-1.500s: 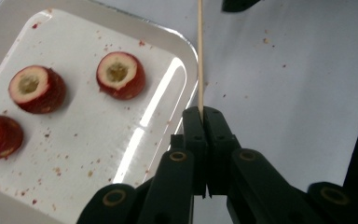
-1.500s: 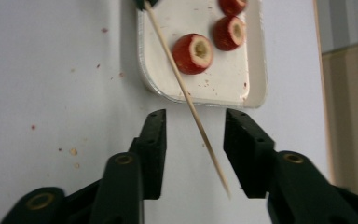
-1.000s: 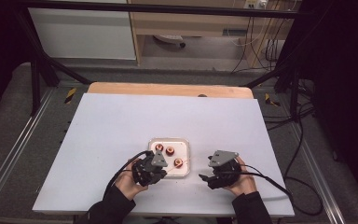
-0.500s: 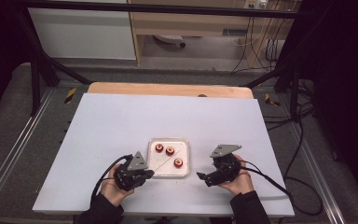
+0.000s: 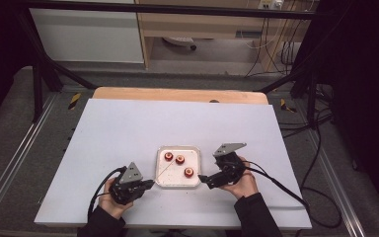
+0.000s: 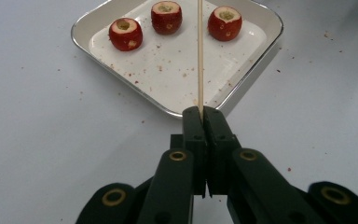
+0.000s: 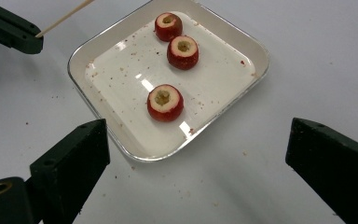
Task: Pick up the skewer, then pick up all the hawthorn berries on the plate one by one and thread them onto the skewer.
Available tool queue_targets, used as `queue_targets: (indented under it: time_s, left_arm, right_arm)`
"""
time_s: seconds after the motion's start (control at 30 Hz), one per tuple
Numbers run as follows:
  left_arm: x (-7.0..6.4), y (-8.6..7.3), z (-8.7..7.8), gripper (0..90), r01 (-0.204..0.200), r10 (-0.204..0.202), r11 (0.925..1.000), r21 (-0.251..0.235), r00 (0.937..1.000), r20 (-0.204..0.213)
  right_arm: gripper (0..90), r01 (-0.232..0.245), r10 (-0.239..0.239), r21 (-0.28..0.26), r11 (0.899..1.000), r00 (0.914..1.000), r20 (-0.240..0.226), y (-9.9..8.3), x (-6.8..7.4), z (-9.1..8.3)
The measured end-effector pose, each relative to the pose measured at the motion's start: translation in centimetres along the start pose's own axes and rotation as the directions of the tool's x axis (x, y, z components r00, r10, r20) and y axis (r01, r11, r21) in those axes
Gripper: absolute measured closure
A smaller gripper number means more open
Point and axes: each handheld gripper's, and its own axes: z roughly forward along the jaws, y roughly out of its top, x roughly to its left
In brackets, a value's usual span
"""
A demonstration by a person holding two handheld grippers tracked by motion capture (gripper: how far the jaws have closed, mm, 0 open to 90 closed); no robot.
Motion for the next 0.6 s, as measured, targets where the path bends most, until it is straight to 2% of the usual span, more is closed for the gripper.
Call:
queue_targets:
  time_s: [0.33,0.6]
  left_arm:
    - [0.5,-1.1,-0.2,88.7,0.019,-0.019,0.9998,0.01,0.9998,-0.012]
    - [0.6,-1.2,-0.4,88.7,0.017,-0.017,0.9998,0.004,0.9997,-0.015]
  right_arm:
    - [6.7,-0.003,0.003,0.034,0.999,0.9999,-0.012,2.0,0.6,1.7]
    - [10.0,-0.001,0.003,0.089,0.996,0.9999,-0.015,3.4,0.7,2.9]
